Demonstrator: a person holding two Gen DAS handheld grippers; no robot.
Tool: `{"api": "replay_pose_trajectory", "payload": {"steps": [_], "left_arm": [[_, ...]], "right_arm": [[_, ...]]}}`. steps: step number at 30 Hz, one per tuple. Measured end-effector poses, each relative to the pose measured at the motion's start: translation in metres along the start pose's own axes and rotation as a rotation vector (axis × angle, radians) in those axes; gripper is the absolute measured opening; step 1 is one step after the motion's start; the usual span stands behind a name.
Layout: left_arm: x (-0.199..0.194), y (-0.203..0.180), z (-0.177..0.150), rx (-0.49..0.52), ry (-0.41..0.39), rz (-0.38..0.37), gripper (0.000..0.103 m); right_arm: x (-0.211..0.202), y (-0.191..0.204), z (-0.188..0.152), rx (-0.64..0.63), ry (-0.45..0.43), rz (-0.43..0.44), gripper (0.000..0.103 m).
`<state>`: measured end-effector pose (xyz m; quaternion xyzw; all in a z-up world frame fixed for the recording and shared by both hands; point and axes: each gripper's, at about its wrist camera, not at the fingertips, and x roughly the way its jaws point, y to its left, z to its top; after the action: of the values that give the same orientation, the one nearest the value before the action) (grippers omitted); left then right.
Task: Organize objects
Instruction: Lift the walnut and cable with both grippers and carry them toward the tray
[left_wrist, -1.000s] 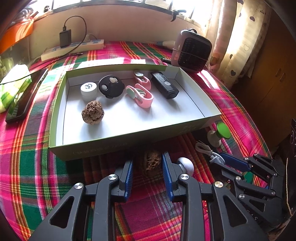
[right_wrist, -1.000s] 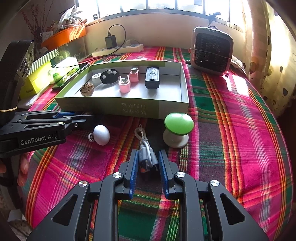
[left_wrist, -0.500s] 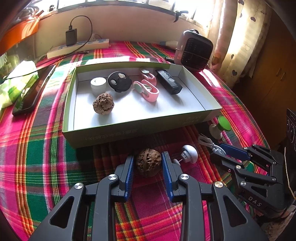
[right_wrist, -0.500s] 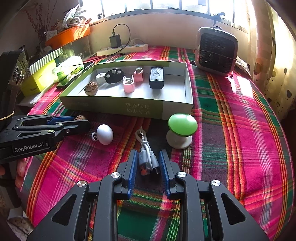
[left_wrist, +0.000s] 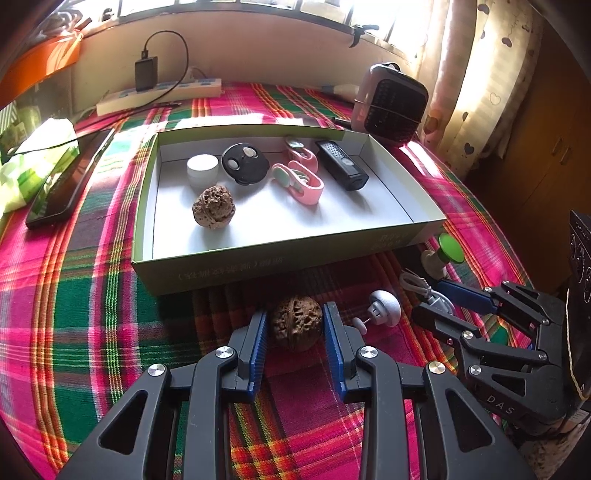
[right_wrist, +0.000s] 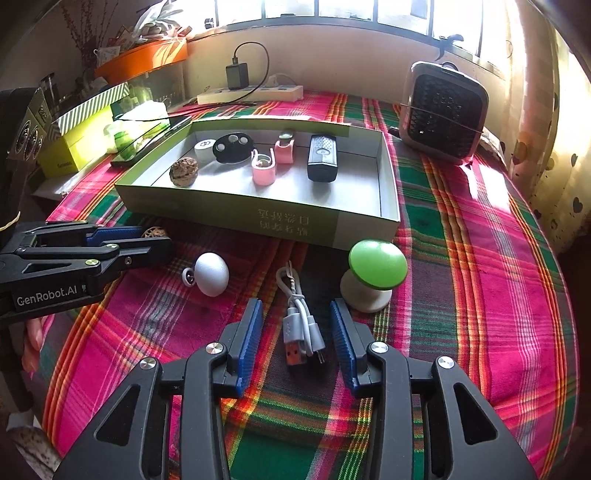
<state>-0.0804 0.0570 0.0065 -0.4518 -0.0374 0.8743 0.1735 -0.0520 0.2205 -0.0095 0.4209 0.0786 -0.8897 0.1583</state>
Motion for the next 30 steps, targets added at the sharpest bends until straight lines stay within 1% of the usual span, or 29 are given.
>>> {"api": "replay_pose_trajectory", "payload": {"steps": [2,6,9,30], "left_arm": [[-0.0003,-0.0001,-0.0002,0.001,-0.003,0.000,0.027],[-0.0005,0.0003,0.0003,-0.001,-0.004,0.001,0.027],[-0.0006,0.0002,0.0002,0.000,-0.004,0.002,0.027],[-0.0022,-0.0004,-0.0016,0.001,-0.018,0.011,0.027]], "right_arm": [[-0.0003,0.0001,0.0001,0.001,-0.001,-0.002,0.030],[-0.0008,0.0003,-0.0001,0.004,-0.001,-0.007,0.026],[-0.0012,0.0012,-0.0003,0.005,-0.002,-0.008,0.021],[-0.0030,0.0013,-0.0022,0.037,-0.005,0.007,0.020]]}}
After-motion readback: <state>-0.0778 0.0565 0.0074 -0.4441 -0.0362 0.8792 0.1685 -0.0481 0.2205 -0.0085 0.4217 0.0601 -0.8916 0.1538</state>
